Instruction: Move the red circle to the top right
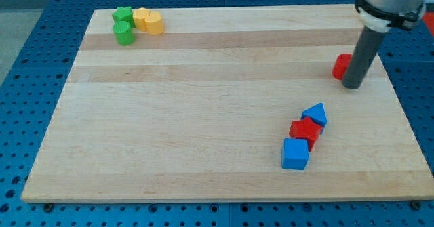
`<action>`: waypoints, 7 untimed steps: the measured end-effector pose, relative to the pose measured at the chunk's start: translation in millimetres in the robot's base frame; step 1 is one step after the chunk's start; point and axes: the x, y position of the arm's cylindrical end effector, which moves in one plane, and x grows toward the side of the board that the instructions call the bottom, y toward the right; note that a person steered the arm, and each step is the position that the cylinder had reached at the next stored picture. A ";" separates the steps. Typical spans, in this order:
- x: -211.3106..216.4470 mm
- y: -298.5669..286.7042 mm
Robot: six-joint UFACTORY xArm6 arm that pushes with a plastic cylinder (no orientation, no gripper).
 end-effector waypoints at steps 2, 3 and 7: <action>-23.3 -8.6; -35.5 -15.8; -108.9 -15.9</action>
